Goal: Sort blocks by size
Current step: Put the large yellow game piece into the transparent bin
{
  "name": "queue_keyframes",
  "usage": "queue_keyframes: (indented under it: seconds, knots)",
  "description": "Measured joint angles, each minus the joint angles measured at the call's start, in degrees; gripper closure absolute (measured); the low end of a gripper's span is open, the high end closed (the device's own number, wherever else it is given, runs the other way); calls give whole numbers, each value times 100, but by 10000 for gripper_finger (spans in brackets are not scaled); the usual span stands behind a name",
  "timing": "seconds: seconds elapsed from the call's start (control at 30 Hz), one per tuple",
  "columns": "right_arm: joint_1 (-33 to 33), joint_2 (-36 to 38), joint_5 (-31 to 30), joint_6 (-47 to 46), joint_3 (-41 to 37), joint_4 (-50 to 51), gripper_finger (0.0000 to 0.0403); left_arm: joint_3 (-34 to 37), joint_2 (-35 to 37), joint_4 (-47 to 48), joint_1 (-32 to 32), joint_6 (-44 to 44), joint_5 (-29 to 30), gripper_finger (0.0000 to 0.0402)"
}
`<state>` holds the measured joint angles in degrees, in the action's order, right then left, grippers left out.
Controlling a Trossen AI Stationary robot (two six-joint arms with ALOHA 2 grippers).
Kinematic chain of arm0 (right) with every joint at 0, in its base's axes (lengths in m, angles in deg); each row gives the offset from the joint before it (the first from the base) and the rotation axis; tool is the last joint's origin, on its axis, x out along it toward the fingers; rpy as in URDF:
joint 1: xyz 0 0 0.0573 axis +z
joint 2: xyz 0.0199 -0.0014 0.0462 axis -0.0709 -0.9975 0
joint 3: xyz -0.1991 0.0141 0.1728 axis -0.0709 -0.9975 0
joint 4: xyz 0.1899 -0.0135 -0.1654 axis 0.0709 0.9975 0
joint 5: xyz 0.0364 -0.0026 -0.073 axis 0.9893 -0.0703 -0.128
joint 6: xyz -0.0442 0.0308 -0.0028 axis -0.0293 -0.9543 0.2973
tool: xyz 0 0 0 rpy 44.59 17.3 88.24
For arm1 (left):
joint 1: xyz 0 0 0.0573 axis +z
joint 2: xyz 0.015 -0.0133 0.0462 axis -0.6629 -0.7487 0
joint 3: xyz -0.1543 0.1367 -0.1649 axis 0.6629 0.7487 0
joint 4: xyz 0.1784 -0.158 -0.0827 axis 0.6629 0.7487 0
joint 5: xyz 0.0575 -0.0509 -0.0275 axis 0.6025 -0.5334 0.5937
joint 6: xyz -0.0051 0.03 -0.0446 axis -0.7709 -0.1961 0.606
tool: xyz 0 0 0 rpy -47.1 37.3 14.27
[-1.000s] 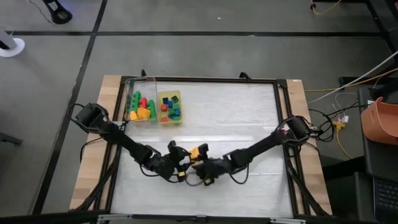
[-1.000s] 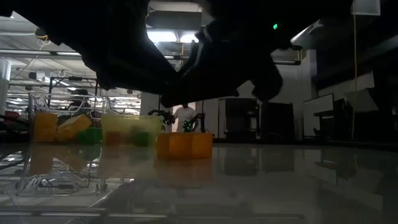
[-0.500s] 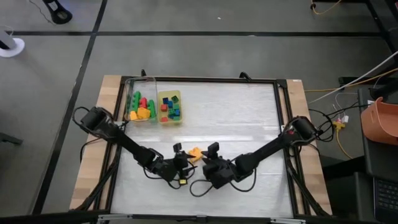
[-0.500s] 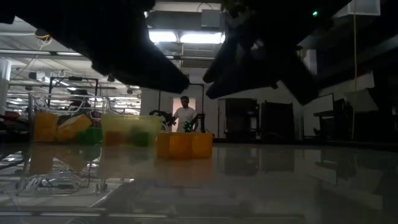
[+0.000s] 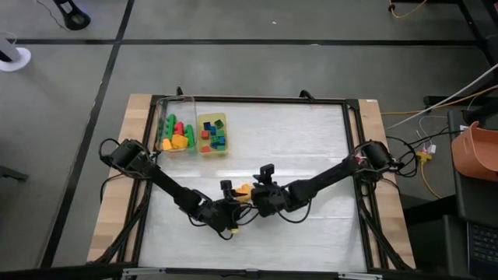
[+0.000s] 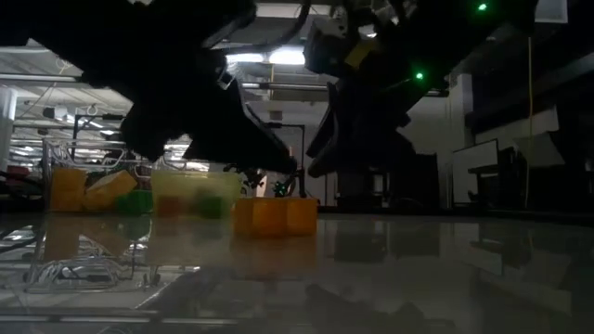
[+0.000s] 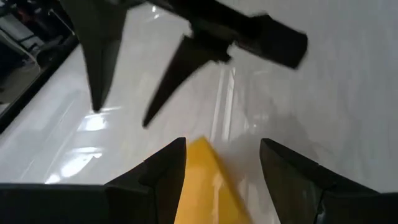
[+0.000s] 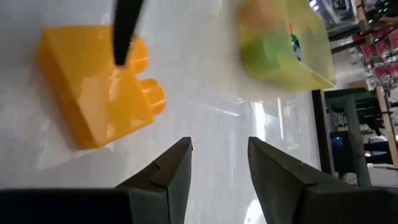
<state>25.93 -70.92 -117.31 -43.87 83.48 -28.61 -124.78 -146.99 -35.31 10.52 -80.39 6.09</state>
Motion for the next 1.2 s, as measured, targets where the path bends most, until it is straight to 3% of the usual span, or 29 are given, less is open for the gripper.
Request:
queue_keyframes:
  seconds: [0.17,0.7,0.93,1.2]
  knots:
    - [-158,0,180,-3,0,-25,246,2,-2,501,-2,487,8,210]
    - [-277,-2,605,-171,0,-49,246,2,-2,1526,37,753,13,210]
    - [-277,-2,1413,-174,0,-61,246,4,-4,1754,84,725,438,210]
    - [-277,-4,1957,-197,0,-63,246,4,-4,1750,385,390,452,210]
